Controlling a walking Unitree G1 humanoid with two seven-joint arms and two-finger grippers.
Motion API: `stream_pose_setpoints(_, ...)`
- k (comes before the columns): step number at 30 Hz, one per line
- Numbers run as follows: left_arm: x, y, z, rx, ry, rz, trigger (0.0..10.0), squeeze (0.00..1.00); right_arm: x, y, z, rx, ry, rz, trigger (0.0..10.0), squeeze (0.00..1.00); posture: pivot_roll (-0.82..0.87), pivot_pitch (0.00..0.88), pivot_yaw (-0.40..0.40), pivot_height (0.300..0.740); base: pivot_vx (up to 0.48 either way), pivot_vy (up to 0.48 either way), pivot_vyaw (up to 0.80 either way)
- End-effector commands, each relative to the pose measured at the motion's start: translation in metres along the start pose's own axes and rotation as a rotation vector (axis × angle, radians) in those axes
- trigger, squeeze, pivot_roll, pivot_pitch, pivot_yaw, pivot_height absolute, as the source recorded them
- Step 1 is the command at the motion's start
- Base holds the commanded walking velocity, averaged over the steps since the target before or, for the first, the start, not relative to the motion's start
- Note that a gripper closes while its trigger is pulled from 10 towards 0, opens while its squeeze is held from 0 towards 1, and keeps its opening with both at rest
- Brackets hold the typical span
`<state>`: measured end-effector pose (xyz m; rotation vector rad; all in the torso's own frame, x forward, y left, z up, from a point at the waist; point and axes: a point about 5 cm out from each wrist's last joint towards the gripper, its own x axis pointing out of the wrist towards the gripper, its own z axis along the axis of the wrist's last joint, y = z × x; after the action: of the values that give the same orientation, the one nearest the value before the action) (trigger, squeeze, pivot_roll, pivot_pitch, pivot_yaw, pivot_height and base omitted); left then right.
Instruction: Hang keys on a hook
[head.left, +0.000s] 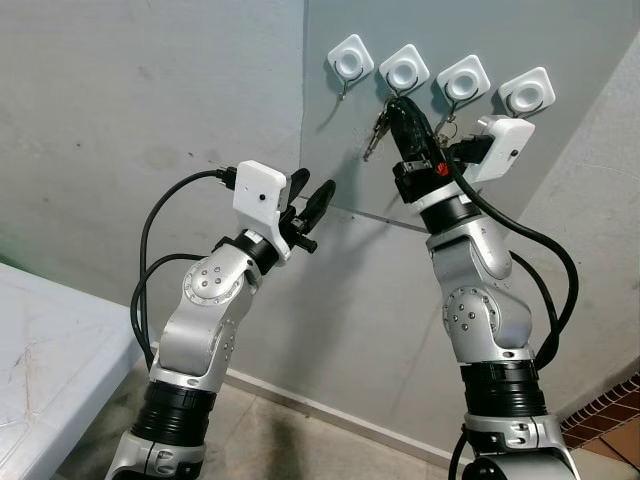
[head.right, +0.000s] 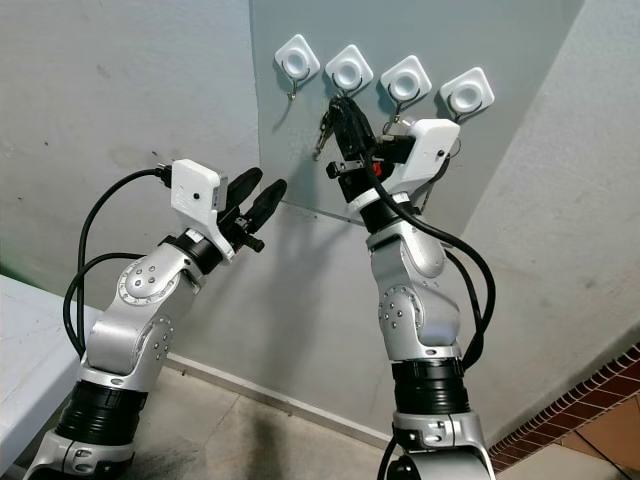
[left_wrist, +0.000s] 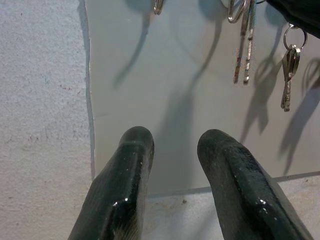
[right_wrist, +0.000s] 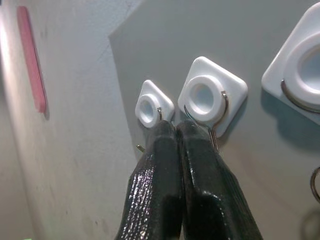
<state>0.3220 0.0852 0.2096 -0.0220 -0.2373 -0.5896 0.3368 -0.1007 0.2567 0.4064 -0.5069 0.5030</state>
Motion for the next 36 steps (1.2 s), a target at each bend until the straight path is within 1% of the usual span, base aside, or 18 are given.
stream_pose_setpoints(1,0.0,-0.002,0.004,-0.002,-0.011,-0.008,10.0,0.0,0.004,-0.002,0.003,-0.004,-0.003,-0.019,10.0,0.0,0.11,0.0,-0.052,0.74,0.0,0.0,0.0)
stream_pose_setpoints(3,0.0,-0.002,0.004,-0.005,-0.011,-0.008,10.0,0.0,0.005,-0.004,0.002,0.003,0.008,-0.052,10.0,0.0,0.11,0.0,-0.053,0.74,0.0,0.0,0.0)
stream_pose_setpoints(9,0.0,-0.002,0.004,-0.006,-0.011,-0.006,10.0,0.0,0.006,-0.006,0.001,0.016,0.013,-0.076,10.0,0.0,0.11,0.0,-0.054,0.74,0.0,0.0,0.0)
stream_pose_setpoints(11,0.0,-0.001,0.004,-0.01,-0.012,-0.003,10.0,0.0,0.006,-0.006,0.0,0.065,0.008,-0.09,10.0,0.0,0.11,0.0,-0.055,0.74,0.0,0.0,0.0)
stream_pose_setpoints(12,0.0,-0.001,0.004,-0.01,-0.012,-0.003,10.0,0.0,0.006,-0.006,0.0,0.065,0.008,-0.09,10.0,0.0,0.11,0.0,-0.055,0.74,0.0,0.0,0.0)
stream_pose_setpoints(13,0.0,-0.001,0.004,-0.013,-0.012,-0.001,10.0,0.0,0.005,-0.007,-0.001,0.116,0.009,-0.104,10.0,0.0,0.11,0.0,-0.055,0.74,0.0,0.0,0.0)
stream_pose_setpoints(14,0.0,-0.001,0.004,-0.015,-0.013,-0.001,10.0,0.0,0.005,-0.007,-0.002,0.144,0.011,-0.113,10.0,0.0,0.11,0.0,-0.055,0.74,0.0,0.0,0.0)
stream_pose_setpoints(16,0.0,-0.001,0.005,-0.015,-0.013,0.0,10.0,0.0,0.005,-0.008,-0.002,0.16,0.005,-0.116,10.0,0.0,0.11,0.0,-0.054,0.74,0.0,0.0,0.0)
stream_pose_setpoints(19,0.0,-0.001,0.005,-0.018,-0.014,0.0,10.0,0.0,0.004,-0.009,-0.002,0.227,-0.004,-0.131,10.0,0.0,0.11,0.0,-0.053,0.74,0.0,0.0,0.0)
stream_pose_setpoints(21,0.001,-0.001,0.005,-0.02,-0.015,0.0,10.0,0.0,0.004,-0.01,-0.002,0.24,-0.009,-0.131,10.0,0.0,0.11,0.0,-0.053,0.74,0.0,0.0,0.0)
stream_pose_setpoints(23,0.001,-0.001,0.005,-0.021,-0.016,-0.001,10.0,0.0,0.003,-0.01,-0.003,0.289,-0.007,-0.137,10.0,0.0,0.11,0.0,-0.053,0.74,0.0,0.0,0.0)
stream_pose_setpoints(26,0.002,0.0,0.006,-0.023,-0.018,0.001,10.0,0.0,0.003,-0.011,-0.002,0.329,-0.016,-0.147,10.0,0.0,0.11,0.0,-0.051,0.74,0.0,0.0,0.0)
stream_pose_setpoints(30,0.002,0.0,0.006,-0.024,-0.017,0.005,10.0,0.0,0.001,-0.012,-0.004,0.362,-0.02,-0.143,10.0,0.0,0.11,0.0,-0.051,0.74,0.0,0.0,0.0)
stream_pose_setpoints(31,0.002,0.0,0.006,-0.025,-0.018,0.005,10.0,0.0,0.0,-0.012,-0.004,0.363,-0.02,-0.141,10.0,0.42,0.11,0.0,-0.051,0.74,0.0,0.0,0.0)
stream_pose_setpoints(32,0.001,0.0,0.006,-0.025,-0.016,0.007,10.0,0.0,-0.002,-0.009,-0.003,0.392,-0.047,-0.107,10.0,1.0,0.11,0.0,-0.051,0.74,0.0,0.0,0.0)
stream_pose_setpoints(33,0.001,0.0,0.006,-0.025,-0.016,0.007,10.0,0.0,-0.002,-0.009,-0.003,0.392,-0.047,-0.107,10.0,1.0,0.11,0.0,-0.051,0.74,0.0,0.0,0.0)
stream_pose_setpoints(36,0.001,0.002,0.005,-0.022,-0.013,0.018,10.0,0.0,-0.006,-0.009,-0.004,0.353,-0.044,-0.092,10.0,1.0,0.11,0.0,-0.05,0.74,0.0,0.0,0.0)
